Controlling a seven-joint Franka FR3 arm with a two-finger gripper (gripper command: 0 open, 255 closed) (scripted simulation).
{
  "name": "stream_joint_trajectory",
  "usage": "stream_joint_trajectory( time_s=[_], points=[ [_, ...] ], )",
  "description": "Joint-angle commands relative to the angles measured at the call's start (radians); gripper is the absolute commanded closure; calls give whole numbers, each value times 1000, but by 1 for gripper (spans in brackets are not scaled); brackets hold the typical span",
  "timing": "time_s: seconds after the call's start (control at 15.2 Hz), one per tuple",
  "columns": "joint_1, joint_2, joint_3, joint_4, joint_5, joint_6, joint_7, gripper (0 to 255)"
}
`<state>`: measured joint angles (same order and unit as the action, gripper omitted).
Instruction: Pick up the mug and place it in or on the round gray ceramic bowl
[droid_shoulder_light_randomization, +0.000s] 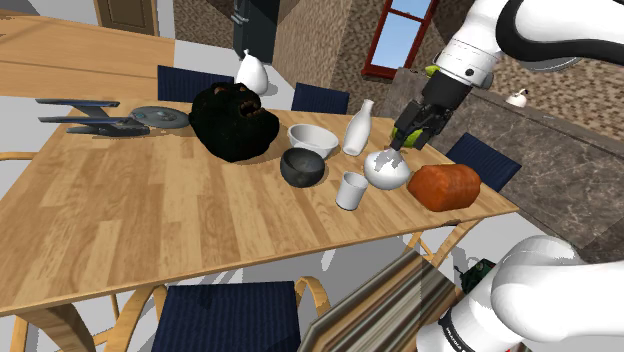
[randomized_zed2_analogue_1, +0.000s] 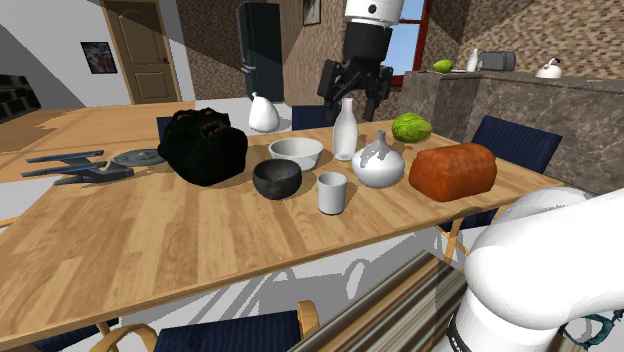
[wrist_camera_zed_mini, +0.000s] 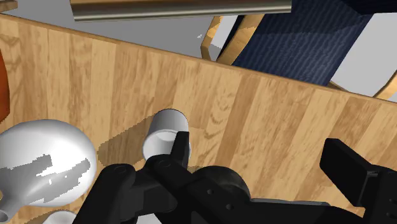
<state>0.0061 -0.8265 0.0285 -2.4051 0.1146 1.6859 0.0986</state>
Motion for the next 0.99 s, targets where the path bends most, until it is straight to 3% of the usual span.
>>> stream_joint_trajectory(
  time_s=[0.0, 0.46, 0.92],
  points=[
    [0, 0, 0, 0, 0, 0, 0, 0],
    [-27, 166, 34, -83, -43, 239, 12, 0],
    [-67, 392, 64, -101, -108, 471, 48, 0]
  ],
)
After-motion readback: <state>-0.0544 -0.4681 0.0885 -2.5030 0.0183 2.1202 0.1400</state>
